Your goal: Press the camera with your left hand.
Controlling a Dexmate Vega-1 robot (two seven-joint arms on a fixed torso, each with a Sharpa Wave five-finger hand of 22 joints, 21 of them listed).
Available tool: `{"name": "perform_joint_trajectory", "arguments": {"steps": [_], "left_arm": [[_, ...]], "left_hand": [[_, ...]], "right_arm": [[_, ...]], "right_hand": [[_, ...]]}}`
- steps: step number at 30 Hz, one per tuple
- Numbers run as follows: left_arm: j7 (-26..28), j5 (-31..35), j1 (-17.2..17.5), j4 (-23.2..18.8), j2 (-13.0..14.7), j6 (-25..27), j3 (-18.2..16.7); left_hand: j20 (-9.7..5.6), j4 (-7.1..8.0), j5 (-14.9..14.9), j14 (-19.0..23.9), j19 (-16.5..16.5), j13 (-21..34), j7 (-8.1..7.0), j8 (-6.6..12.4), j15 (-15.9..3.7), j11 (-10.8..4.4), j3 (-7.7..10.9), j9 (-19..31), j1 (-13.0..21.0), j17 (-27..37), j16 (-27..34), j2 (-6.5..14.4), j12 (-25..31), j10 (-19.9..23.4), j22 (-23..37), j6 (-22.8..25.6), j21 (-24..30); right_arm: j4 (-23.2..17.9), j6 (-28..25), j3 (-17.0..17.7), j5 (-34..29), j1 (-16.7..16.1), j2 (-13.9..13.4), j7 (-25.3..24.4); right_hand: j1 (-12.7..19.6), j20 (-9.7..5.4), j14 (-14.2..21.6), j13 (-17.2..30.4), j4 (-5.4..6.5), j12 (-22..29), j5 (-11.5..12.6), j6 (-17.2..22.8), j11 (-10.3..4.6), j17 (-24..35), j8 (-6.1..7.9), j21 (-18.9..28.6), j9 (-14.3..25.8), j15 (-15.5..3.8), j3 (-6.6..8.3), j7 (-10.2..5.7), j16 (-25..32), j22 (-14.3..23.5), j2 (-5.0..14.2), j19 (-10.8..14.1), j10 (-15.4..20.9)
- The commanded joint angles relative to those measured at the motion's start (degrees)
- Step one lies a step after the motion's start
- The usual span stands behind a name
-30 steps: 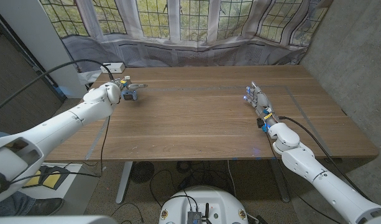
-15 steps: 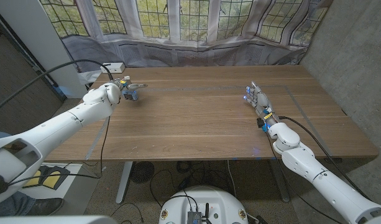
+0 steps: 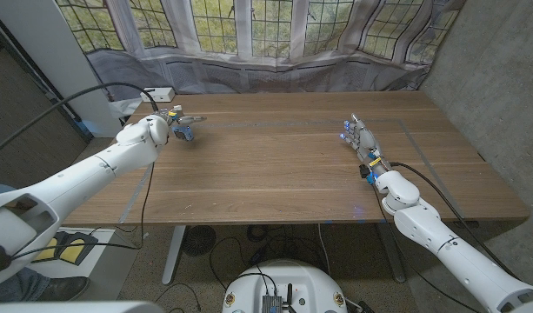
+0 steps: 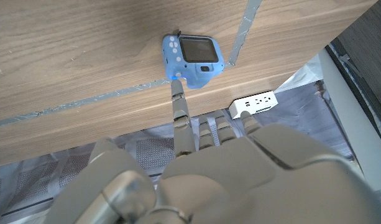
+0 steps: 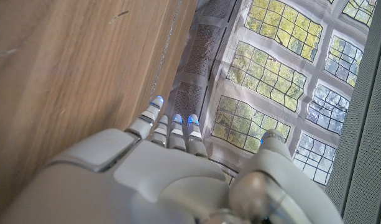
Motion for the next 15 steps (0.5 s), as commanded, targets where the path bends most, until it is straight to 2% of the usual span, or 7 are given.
{"name": "perform_joint_trajectory", "arguments": {"steps": [1,8,11,13,15], "left_arm": [[0.3,0.3,0.6,-2.2,0.8,1.1,-0.4],[0.5,0.5,1.3,-4.2,1.6,2.3,-1.1],[0.3,0.5,1.4,-4.8,1.9,2.5,-1.4],[0.4,0.6,1.5,-5.1,2.1,2.5,-1.5],[0.8,0.6,1.7,-5.4,2.4,2.4,-1.8]], "left_hand": [[0.04,-0.01,-0.1,0.4,0.4,0.0,-0.26,-0.11,-0.05,0.03,0.49,0.1,0.4,0.2,0.1,0.0,0.1,0.6,0.2,0.0,0.2],[0.04,-0.05,-0.1,0.8,0.5,0.0,-0.53,-0.19,0.02,0.10,0.50,0.1,0.6,0.2,0.1,0.1,0.4,1.5,0.2,-0.1,0.2],[0.05,-0.06,-0.2,1.1,0.5,0.0,-0.02,-0.37,0.39,0.38,0.45,0.2,0.6,0.2,0.2,0.1,0.6,2.3,0.2,-0.5,0.2],[0.06,-0.05,-0.3,1.3,0.6,0.0,0.06,-0.96,0.62,0.42,0.32,0.2,0.6,0.2,0.2,0.0,0.6,2.6,0.2,-2.2,0.2],[0.06,-0.04,-0.4,1.5,0.6,0.0,-0.54,-1.48,0.81,0.73,0.22,0.3,0.6,0.2,0.2,-0.1,0.6,2.8,0.2,-4.1,0.2]], "right_arm": [[-0.1,0.1,0.3,0.2,-0.2,-0.2,0.2],[-0.1,0.2,0.3,0.3,-0.3,-0.2,0.3],[-0.1,0.3,0.2,0.4,-0.3,-0.2,0.4],[-0.3,0.4,0.2,0.3,-0.5,-0.1,0.2],[-0.3,0.4,0.2,0.2,-0.6,-0.2,0.2]], "right_hand": [[-0.4,0.44,0.1,0.1,-0.25,-0.1,0.4,0.3,0.16,0.2,-0.05,0.0,0.3,0.45,0.17,0.03,-0.2,0.3,0.10,0.1,0.3],[-0.4,0.46,0.2,0.1,-0.28,-0.1,0.4,0.3,0.19,0.2,-0.05,0.0,0.3,0.47,0.17,0.03,-0.2,0.3,0.09,0.1,0.4],[-0.4,0.45,0.2,0.1,-0.28,-0.1,0.4,0.3,0.15,0.2,-0.05,0.0,0.3,0.49,0.18,-0.02,-0.3,0.3,0.08,0.1,0.4],[-0.4,0.44,0.2,0.1,-0.29,-0.1,0.4,0.3,0.22,0.2,-0.06,0.0,0.3,0.47,0.18,-0.06,-0.3,0.3,0.08,0.1,0.4],[-0.4,0.43,0.2,0.1,-0.28,-0.1,0.4,0.3,0.19,0.2,-0.05,0.0,0.3,0.46,0.18,-0.05,-0.3,0.3,0.09,0.1,0.4]]}}
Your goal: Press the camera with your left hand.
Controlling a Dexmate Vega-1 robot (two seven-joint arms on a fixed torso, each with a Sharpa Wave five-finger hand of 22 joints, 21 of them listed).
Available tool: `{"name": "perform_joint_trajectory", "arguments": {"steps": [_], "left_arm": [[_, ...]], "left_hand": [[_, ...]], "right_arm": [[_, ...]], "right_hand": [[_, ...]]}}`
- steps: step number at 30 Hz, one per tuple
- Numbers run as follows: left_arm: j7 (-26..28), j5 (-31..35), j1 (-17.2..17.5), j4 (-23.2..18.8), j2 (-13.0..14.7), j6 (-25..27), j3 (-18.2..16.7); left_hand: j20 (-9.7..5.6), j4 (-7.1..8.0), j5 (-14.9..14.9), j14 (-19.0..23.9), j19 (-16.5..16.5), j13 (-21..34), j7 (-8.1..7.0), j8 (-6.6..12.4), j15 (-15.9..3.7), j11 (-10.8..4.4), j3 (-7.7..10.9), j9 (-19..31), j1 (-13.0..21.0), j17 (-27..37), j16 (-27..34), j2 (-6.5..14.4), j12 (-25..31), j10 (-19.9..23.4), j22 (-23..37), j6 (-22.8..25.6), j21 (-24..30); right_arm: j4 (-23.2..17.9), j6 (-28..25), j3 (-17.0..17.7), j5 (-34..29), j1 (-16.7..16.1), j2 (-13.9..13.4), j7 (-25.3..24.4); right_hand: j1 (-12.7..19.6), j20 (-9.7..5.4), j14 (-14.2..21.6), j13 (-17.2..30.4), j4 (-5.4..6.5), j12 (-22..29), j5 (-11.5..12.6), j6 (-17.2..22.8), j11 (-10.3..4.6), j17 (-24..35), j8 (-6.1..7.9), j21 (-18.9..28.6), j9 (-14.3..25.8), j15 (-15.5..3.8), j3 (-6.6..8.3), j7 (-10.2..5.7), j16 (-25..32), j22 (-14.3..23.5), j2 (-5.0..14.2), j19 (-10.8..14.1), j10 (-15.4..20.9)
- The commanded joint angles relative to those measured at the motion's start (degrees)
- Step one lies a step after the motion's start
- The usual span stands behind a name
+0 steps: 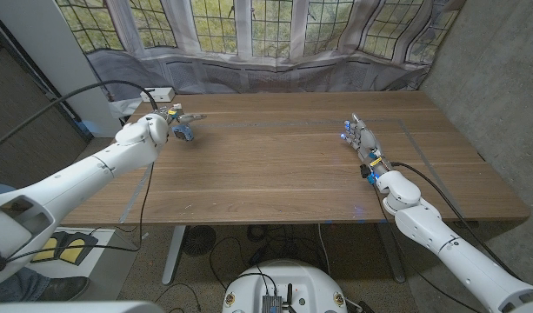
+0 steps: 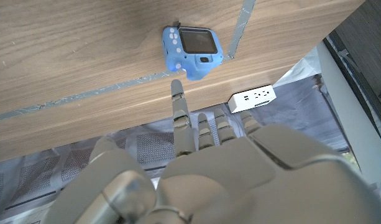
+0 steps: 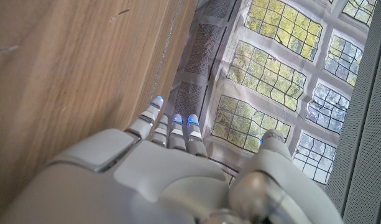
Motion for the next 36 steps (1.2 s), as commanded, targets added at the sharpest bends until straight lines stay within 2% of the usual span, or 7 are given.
{"name": "perform_joint_trajectory", "arguments": {"steps": [1,5,8,11,19,25,36], "left_arm": [[0.8,0.3,1.0,-2.3,1.1,0.8,-1.2],[1.2,0.2,1.4,-2.8,1.2,1.1,-1.5],[0.7,0.1,1.3,-2.7,1.1,1.2,-1.4],[0.9,-0.1,1.4,-2.5,1.2,0.4,-1.5],[1.2,0.1,1.7,-3.2,1.4,0.6,-1.7],[3.1,-1.0,3.7,-5.5,2.0,0.4,-3.5],[8.0,-9.9,9.5,-8.1,3.0,-7.9,-10.2]], "left_hand": [[0.29,-0.04,-0.2,0.6,0.4,0.1,-1.03,-1.05,0.55,0.62,0.15,0.2,0.7,0.2,0.1,-0.1,0.2,0.9,0.2,-4.2,0.2],[0.28,-0.21,-0.7,1.3,0.9,0.3,-6.49,-1.36,0.65,0.54,-0.10,0.3,1.4,0.3,-0.1,0.2,-0.3,1.0,0.3,-21.1,0.2],[0.27,-0.54,-1.0,1.1,1.7,0.4,-9.06,-1.50,0.60,-0.12,0.25,0.0,2.4,0.3,-0.3,0.8,-1.0,-0.5,0.3,-33.4,0.3],[0.26,-0.59,-1.2,0.3,1.8,0.5,-9.84,-1.51,0.50,-0.18,0.28,0.0,2.7,0.3,-0.5,1.0,-1.5,-2.3,0.3,-38.6,0.2],[0.26,-0.58,-1.2,-0.1,1.9,0.5,-9.67,-0.86,0.47,-0.19,0.28,0.0,2.7,0.3,-0.6,1.1,-1.6,-2.7,0.2,-38.5,0.2],[0.26,-0.56,-1.3,0.0,1.9,0.5,-9.55,-0.39,0.49,-0.36,0.26,0.0,2.7,0.3,-0.5,1.1,-1.4,-2.4,0.2,-37.7,0.2],[0.16,-0.48,-1.3,0.0,2.7,0.5,-8.90,0.43,0.57,-0.17,0.17,-0.1,2.6,0.3,-0.4,1.1,-0.9,-1.2,0.2,-35.5,0.4]], "right_arm": [[-0.4,0.2,0.1,0.0,-0.5,0.0,-0.3],[-0.7,0.2,0.2,0.0,-0.9,-0.2,-0.4],[-0.9,0.3,0.3,0.1,-1.2,-0.2,-0.5],[-1.0,0.5,0.3,-0.1,-1.4,-0.3,-0.6],[-1.3,0.9,0.8,0.1,-1.8,-0.2,-1.0],[-1.2,1.6,0.9,-0.1,-1.9,-0.2,-1.0],[-1.1,2.7,1.1,-0.6,-1.5,-0.1,-0.8]], "right_hand": [[-0.4,0.45,0.2,0.1,-0.28,-0.1,0.4,0.3,0.22,0.2,-0.05,0.0,0.3,0.49,0.18,-0.05,-0.3,0.3,0.10,0.1,0.4],[-0.4,0.46,0.2,0.1,-0.28,-0.1,0.4,0.3,0.18,0.2,-0.05,0.0,0.3,0.43,0.19,-0.11,-0.3,0.3,0.12,0.1,0.4],[-0.4,0.41,0.2,0.1,-0.28,-0.1,0.4,0.3,0.22,0.2,-0.06,0.0,0.3,0.44,0.20,-0.23,-0.3,0.3,0.13,0.2,0.4],[-0.4,0.41,0.2,0.1,-0.28,-0.1,0.4,0.3,0.23,0.2,-0.05,0.0,0.3,0.44,0.20,-0.29,-0.3,0.3,0.14,0.2,0.4],[-0.4,0.40,0.2,0.1,-0.29,-0.1,0.4,0.3,0.24,0.2,-0.05,0.0,0.3,0.48,0.21,-0.31,-0.2,0.3,0.14,0.2,0.5],[-0.4,0.44,0.2,0.1,-0.30,0.0,0.3,0.3,0.25,0.2,-0.05,0.0,0.3,0.47,0.20,-0.29,-0.2,0.3,0.12,0.2,0.5],[-0.4,0.39,0.4,0.1,-0.35,0.0,0.3,0.3,0.12,0.2,-0.05,0.0,0.3,0.21,0.20,-0.34,-0.2,0.3,0.07,0.3,0.6]]}}
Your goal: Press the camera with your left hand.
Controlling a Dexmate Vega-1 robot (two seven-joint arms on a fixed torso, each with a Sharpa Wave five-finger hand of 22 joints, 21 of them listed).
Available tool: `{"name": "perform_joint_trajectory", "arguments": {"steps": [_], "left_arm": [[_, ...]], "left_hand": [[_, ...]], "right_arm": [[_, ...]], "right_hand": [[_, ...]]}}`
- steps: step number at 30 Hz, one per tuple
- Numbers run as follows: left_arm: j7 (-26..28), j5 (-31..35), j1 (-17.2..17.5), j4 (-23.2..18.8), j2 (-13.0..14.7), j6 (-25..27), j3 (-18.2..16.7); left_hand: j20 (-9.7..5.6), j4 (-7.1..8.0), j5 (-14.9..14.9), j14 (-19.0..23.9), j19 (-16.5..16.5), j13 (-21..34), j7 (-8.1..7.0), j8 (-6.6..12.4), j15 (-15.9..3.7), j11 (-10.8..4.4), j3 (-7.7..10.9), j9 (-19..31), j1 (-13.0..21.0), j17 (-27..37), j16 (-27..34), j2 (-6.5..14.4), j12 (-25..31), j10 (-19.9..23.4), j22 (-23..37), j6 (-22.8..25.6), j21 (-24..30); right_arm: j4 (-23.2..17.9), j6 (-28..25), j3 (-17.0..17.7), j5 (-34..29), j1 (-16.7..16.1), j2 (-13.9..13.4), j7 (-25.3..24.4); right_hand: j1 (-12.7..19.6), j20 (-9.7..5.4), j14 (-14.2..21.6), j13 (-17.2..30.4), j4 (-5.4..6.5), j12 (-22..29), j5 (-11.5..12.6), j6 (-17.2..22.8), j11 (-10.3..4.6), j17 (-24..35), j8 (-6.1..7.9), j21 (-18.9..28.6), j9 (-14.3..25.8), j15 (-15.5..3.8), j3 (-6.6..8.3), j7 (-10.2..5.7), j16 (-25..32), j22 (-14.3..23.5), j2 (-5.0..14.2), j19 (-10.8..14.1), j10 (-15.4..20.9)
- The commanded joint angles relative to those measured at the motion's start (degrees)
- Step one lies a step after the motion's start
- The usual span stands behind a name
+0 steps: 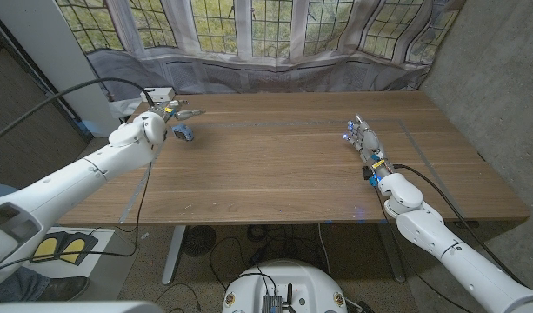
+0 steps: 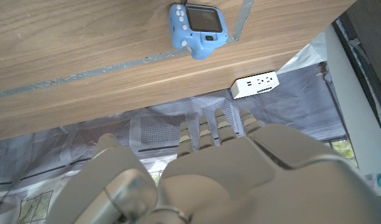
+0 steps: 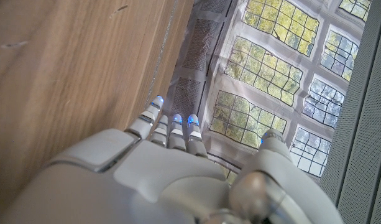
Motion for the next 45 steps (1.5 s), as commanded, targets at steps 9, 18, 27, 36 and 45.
{"name": "perform_joint_trajectory", "arguments": {"steps": [9,18,27,36,45], "left_arm": [[10.7,-10.7,8.5,-3.4,-0.1,-12.5,-7.8],[13.1,-16.5,11.6,-2.9,-1.3,-21.5,-11.1],[15.0,-21.0,14.4,-2.2,-3.4,-28.8,-13.2],[15.4,-26.6,16.2,0.6,-7.2,-39.3,-14.9],[13.9,-31.0,15.8,5.0,-11.8,-47.4,-14.9]], "left_hand": [[0.14,-0.21,-0.1,0.7,2.0,0.1,0.80,0.92,0.30,0.00,-0.14,0.0,0.8,0.2,0.3,-0.1,0.9,1.4,0.2,2.2,0.9],[0.21,-0.26,-0.2,1.8,3.1,0.1,1.56,1.31,0.25,0.35,-0.12,0.0,0.9,0.1,0.6,0.0,1.3,2.6,0.2,4.0,1.1],[0.24,-0.32,-0.2,3.5,4.0,0.1,1.96,1.54,0.07,0.40,-0.14,0.0,1.0,0.1,1.1,-0.1,1.8,4.1,0.2,5.7,1.2],[0.07,-0.38,-0.3,5.2,6.2,0.0,2.68,1.66,0.19,-0.02,-0.14,0.0,1.1,0.1,1.4,-0.1,2.3,5.8,0.3,7.3,1.8],[0.17,-0.48,-0.4,5.9,7.5,0.0,3.01,1.64,-0.24,0.09,-0.15,0.0,1.3,0.1,1.4,-0.1,2.5,6.9,0.3,8.2,2.2]], "right_arm": [[0.8,2.0,0.2,-1.4,1.1,0.5,-0.1],[1.0,2.5,0.1,-1.4,1.8,1.3,-0.1],[0.9,2.6,0.5,-1.0,1.6,0.7,0.7],[3.0,3.7,0.4,-0.9,3.1,1.0,2.2],[4.1,3.9,0.4,-0.3,3.4,0.9,3.5]], "right_hand": [[-0.4,0.28,1.3,0.1,-0.42,0.3,0.3,0.8,-1.23,0.1,0.10,0.1,0.3,-1.01,0.20,-0.41,0.1,0.2,0.00,0.6,1.3],[-0.3,-0.45,1.4,0.1,-0.52,0.3,0.3,1.1,-1.23,0.1,0.16,0.3,0.3,-1.01,0.22,-0.42,0.1,0.2,-0.07,1.1,1.6],[-0.3,-0.49,1.5,0.1,-0.55,0.3,0.3,1.0,-0.92,0.0,0.12,0.3,0.3,-0.88,0.21,-0.44,0.1,0.2,-0.10,1.2,1.7],[-0.3,-0.61,2.3,0.1,-0.54,0.6,0.3,2.3,-1.45,0.0,0.52,0.4,0.3,-1.40,0.22,-0.95,0.3,0.2,-0.08,1.6,2.8],[-0.3,-0.77,2.4,0.0,-0.58,0.5,0.3,2.0,-1.13,0.0,0.32,0.3,0.2,-1.25,0.22,-0.57,0.2,0.2,-0.12,1.7,2.9]]}}
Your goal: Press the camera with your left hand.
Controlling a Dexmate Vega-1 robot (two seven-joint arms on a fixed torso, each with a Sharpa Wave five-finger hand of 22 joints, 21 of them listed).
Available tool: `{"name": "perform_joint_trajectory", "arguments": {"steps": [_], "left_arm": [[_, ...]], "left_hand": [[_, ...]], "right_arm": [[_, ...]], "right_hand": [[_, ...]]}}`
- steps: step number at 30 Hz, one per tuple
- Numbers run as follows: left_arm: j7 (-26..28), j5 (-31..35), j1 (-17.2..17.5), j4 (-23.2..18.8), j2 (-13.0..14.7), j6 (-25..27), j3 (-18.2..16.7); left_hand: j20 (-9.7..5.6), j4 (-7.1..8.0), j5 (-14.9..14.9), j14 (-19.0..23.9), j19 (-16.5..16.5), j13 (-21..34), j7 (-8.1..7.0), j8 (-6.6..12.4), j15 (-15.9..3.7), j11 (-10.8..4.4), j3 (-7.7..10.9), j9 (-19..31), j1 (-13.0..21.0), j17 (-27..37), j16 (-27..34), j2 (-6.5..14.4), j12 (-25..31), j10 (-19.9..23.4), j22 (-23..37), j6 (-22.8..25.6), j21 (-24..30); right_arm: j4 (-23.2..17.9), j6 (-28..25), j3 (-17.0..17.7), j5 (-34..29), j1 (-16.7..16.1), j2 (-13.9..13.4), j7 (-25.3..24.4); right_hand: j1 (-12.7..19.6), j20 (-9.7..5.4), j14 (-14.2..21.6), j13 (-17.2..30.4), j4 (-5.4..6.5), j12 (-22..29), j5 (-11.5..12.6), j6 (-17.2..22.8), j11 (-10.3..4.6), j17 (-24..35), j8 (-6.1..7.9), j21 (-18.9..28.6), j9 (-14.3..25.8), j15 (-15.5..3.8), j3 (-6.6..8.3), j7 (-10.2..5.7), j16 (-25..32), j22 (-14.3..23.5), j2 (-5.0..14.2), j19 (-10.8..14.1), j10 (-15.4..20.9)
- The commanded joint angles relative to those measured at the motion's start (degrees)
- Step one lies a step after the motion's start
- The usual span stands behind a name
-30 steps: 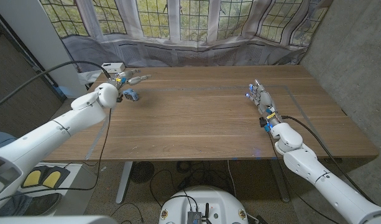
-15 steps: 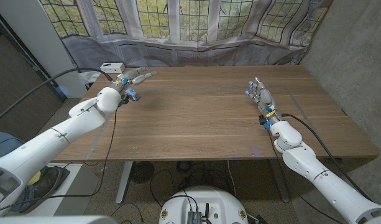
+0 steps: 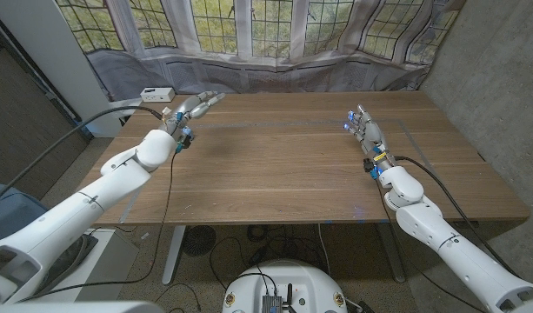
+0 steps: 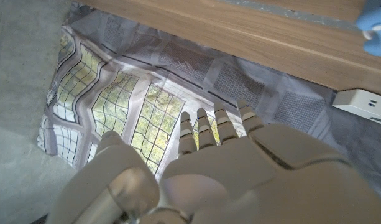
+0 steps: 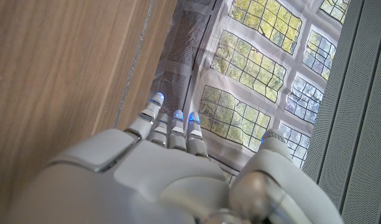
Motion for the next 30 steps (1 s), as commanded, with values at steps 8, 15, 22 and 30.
{"name": "perform_joint_trajectory", "arguments": {"steps": [8,15,22,30], "left_arm": [[-7.0,-15.7,-0.1,11.3,-10.6,-18.3,-1.0],[-12.5,-23.5,-1.8,16.5,-14.2,-19.3,-1.0],[-13.7,-26.3,-3.6,21.3,-17.7,-19.1,-0.3],[-17.8,-27.4,-7.3,29.1,-20.8,-18.3,2.2]], "left_hand": [[0.33,-0.32,-0.1,0.7,0.7,0.1,0.22,-0.11,-0.15,0.23,0.03,0.0,0.7,0.1,0.3,-0.3,0.2,1.1,0.1,0.1,0.2],[0.35,-0.39,-0.2,0.3,0.6,0.1,0.66,-0.89,-0.60,1.24,-0.13,0.0,0.7,0.1,-0.1,-0.6,-0.2,0.5,0.1,-1.4,-0.1],[-3.67,-0.80,-0.2,-0.8,2.9,-0.1,5.37,-1.85,-0.51,4.75,-0.23,-0.1,1.2,-0.1,-0.9,-0.8,-1.4,-1.1,-0.3,-5.0,-0.2],[-8.12,-1.27,-0.2,-2.8,4.5,-0.2,9.31,-2.06,1.03,6.45,-0.10,-0.1,1.9,-0.2,-1.6,-0.7,-2.5,-2.9,-0.5,-7.6,-0.6]], "right_arm": [[3.2,1.3,0.2,1.3,1.2,0.2,2.6],[4.9,2.2,0.1,1.2,2.2,1.0,2.9],[7.1,3.3,-0.2,1.2,3.5,1.6,4.2],[7.0,2.2,-0.3,1.1,3.6,1.0,3.9]], "right_hand": [[-0.5,0.35,0.3,0.2,-0.15,0.1,0.3,-0.4,0.28,0.1,0.07,0.3,0.2,0.72,0.03,-0.89,0.2,0.2,-0.26,0.2,0.3],[-0.9,1.09,0.3,0.2,-0.03,-0.1,0.3,-0.6,0.31,0.2,-0.03,0.1,0.3,1.16,-0.26,-1.53,0.2,0.2,-0.61,-0.1,0.0],[-0.8,-0.86,-0.8,0.2,-0.27,-0.7,0.4,-2.8,0.92,0.1,-0.72,0.0,0.2,0.20,-0.49,0.80,-0.4,0.2,-1.15,-0.2,-1.3],[-0.7,-0.97,-1.7,0.2,-0.44,-1.0,0.4,-4.0,1.14,0.0,-0.94,-0.3,0.2,0.22,-0.55,1.75,-0.8,0.2,-1.39,-1.0,-2.2]]}}
